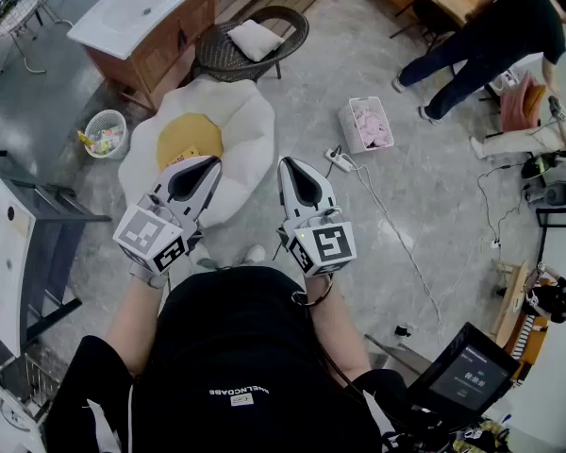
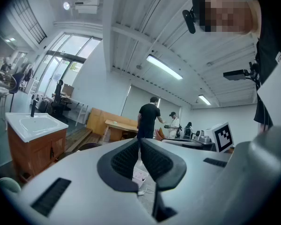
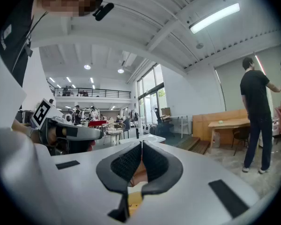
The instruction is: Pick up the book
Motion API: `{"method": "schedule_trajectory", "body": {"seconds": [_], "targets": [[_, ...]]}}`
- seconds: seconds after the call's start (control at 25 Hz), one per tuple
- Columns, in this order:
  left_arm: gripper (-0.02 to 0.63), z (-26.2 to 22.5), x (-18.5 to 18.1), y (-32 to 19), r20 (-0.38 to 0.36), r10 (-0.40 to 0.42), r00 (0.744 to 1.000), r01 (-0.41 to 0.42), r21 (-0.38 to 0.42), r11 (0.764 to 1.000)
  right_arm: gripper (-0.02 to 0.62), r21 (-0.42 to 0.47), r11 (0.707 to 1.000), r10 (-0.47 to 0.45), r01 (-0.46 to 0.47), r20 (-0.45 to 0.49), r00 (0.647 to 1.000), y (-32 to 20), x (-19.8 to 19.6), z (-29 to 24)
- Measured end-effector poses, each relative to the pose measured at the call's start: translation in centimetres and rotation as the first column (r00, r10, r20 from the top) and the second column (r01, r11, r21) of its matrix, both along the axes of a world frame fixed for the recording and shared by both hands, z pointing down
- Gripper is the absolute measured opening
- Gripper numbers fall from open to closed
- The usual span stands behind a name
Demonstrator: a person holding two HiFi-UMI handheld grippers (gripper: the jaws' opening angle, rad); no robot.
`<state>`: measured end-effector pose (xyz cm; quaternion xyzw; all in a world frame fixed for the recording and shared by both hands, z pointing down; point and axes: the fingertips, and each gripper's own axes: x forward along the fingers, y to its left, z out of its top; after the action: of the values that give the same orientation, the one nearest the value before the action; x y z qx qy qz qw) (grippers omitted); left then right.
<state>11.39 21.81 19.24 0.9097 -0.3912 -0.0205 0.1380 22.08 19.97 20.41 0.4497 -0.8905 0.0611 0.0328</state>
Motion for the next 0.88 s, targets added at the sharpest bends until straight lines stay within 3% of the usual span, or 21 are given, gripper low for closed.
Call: {"method": "schedule_trajectory", "body": {"seconds": [0.4, 0.88], "targets": [[0.015, 1.1, 3.2, 0.6, 0.009, -0.003, 1.000, 0.003, -0.010, 1.000, 0.029, 0.005, 1.000, 0.010, -0.010, 0.007, 1.000, 0.5, 3.6, 0.8], [0.015, 1.2, 10.7, -0.7, 0.043, -0.028, 0.999, 0.029, -0.043, 0.999, 0.029, -0.007, 1.000, -0.004, 0.004, 0.026, 1.000, -1.7, 11.0, 0.4]]}}
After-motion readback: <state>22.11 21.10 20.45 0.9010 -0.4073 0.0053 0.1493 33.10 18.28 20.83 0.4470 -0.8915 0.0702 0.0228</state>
